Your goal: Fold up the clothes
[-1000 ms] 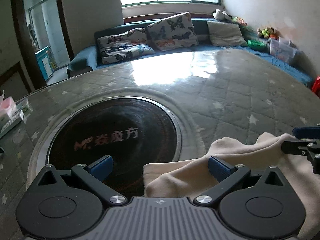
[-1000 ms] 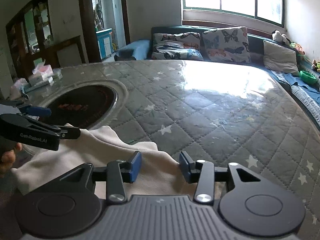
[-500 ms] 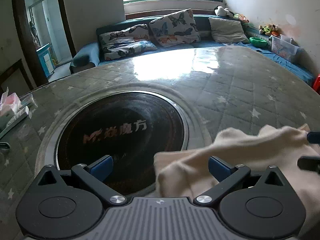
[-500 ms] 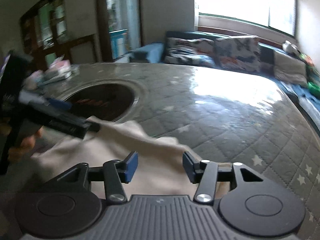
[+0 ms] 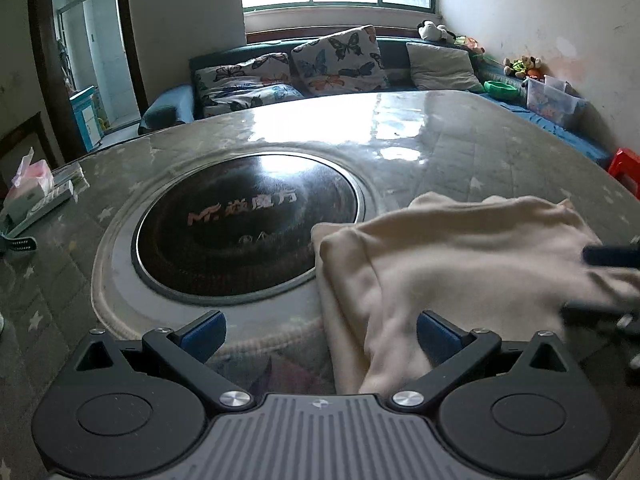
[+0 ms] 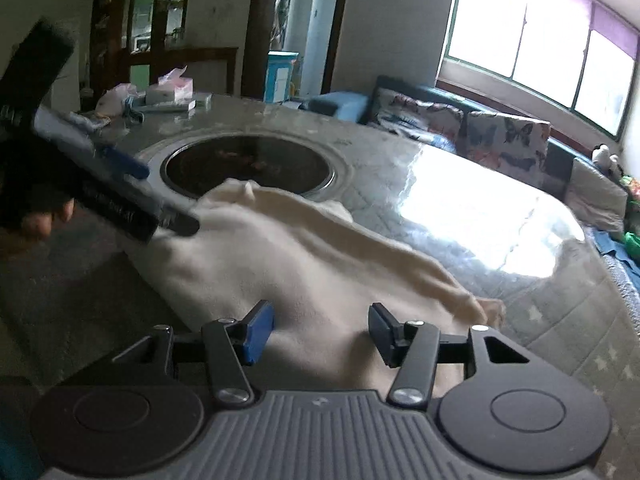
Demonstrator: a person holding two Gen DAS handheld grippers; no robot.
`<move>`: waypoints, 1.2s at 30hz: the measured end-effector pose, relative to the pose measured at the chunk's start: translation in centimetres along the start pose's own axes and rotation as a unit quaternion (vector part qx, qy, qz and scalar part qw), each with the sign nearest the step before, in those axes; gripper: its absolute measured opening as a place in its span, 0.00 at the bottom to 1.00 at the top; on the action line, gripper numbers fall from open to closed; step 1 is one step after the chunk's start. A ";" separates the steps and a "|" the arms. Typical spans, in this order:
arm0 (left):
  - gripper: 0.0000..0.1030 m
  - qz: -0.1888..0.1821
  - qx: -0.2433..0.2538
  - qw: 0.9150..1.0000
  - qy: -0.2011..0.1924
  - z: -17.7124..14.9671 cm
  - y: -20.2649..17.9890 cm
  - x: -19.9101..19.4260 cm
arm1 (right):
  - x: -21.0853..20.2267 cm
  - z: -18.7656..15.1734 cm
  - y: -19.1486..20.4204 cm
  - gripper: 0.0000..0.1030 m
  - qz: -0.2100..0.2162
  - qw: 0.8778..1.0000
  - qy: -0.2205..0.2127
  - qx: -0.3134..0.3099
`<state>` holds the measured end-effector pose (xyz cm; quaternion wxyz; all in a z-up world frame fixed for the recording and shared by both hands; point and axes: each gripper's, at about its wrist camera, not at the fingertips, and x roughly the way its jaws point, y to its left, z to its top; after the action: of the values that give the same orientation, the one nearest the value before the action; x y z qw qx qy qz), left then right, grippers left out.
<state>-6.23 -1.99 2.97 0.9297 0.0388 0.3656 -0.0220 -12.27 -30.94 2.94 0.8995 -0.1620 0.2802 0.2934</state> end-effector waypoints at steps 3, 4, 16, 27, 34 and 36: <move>1.00 -0.001 -0.001 1.000 -0.001 -0.3 0.2 0.1 | -1.5 -0.3 -0.2 0.51 -0.021 1.000 -0.016 0.007; 1.00 -0.001 -0.002 1.000 -0.001 -0.3 0.2 0.1 | -1.6 -0.6 -0.4 0.50 -0.024 1.000 -0.015 0.010; 1.00 -0.001 -0.005 1.000 0.002 -0.7 0.6 0.3 | -3.3 -2.7 -2.9 0.45 -0.045 0.998 -0.005 0.047; 1.00 -0.001 -0.009 1.000 0.004 -0.8 0.6 0.3 | -3.5 -4.7 -4.3 0.45 -0.052 0.995 0.016 0.078; 1.00 0.001 -0.008 1.000 0.006 -0.7 0.5 0.3 | -4.5 -4.3 -5.0 0.45 -0.061 0.994 0.002 0.091; 1.00 0.001 -0.007 1.000 0.006 -0.7 0.5 0.3 | -4.3 -4.2 -5.3 0.45 -0.075 0.993 -0.001 0.094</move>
<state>-6.45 -1.44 2.28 0.9278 0.0325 0.3713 -0.0182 -13.57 -38.85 2.87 0.9304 -0.0975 0.2930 0.1975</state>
